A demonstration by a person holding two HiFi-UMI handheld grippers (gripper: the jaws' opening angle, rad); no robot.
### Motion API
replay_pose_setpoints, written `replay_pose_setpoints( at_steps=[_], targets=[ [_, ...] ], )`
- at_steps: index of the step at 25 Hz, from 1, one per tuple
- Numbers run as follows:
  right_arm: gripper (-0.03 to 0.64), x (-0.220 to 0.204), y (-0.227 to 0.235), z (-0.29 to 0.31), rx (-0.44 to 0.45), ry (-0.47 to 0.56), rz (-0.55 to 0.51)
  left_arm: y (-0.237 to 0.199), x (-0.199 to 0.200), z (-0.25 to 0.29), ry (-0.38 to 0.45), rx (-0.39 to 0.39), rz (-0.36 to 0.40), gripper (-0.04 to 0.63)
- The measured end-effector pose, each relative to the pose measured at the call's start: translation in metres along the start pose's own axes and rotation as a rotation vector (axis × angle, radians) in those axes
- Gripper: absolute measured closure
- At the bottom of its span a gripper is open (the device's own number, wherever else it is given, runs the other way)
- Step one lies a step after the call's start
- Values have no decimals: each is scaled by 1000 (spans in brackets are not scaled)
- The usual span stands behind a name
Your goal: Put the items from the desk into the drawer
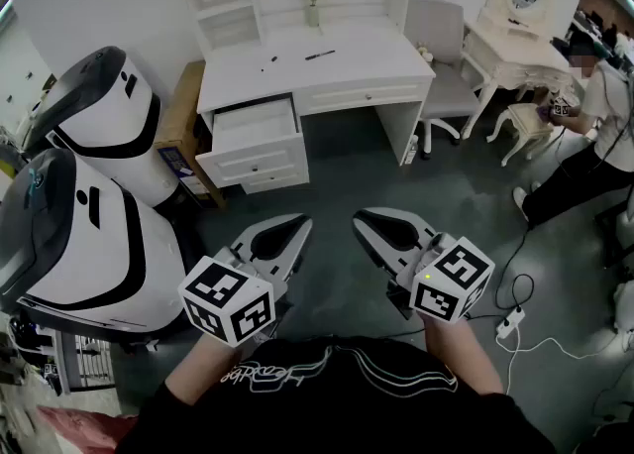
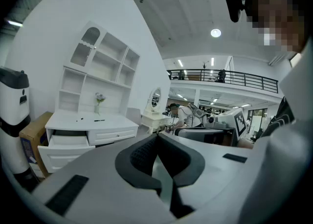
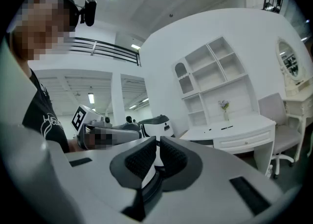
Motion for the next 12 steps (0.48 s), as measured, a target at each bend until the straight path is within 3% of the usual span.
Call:
replay_pose_setpoints(
  at_steps=[8,12],
  targets=[
    [560,6,-4,-3,-3,-3,-25,4,6,3,9,-18,-7,575],
    [560,7,13,-9,-16,-2,19,9,15,10,21,-23,10,575]
  ],
)
Point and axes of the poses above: the fingertips, and each gripper's own axes: z forward along the fingers, y to its right, x out of its top, the point moved 10 cm from there along -z, backward along the fingers, and after that the axes turned 11 degrees about -y, right-handed, at the moved point
